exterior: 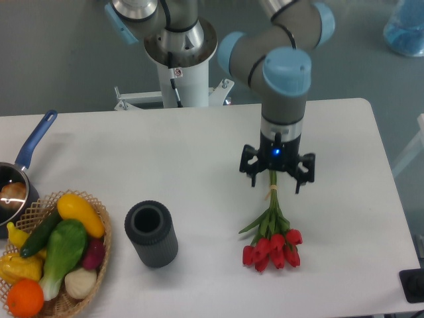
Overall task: Place the flowers on the table
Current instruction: 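Raise the open gripper away from the tulip stems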
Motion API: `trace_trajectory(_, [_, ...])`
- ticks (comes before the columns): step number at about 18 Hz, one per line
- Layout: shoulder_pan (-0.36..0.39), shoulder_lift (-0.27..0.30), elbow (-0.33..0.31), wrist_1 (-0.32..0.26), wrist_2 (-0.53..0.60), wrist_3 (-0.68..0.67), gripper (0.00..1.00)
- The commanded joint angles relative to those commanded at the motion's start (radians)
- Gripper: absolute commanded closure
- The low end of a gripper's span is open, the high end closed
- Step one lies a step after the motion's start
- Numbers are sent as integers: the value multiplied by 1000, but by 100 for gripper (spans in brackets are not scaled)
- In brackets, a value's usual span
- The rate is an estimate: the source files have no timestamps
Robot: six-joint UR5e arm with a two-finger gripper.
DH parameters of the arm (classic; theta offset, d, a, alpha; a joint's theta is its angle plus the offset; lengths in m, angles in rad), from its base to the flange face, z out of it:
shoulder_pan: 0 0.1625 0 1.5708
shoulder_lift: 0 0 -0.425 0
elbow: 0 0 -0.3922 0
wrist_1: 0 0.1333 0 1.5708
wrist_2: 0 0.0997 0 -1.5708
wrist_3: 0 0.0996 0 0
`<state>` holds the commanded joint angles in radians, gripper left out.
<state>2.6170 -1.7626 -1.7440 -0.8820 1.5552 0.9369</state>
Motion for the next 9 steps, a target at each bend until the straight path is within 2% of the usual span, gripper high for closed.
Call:
trace_trajectory(3, [0,9,-22,-6,62,130,0])
trace_trajectory(9, [9,28,-38,-8,65,181,0])
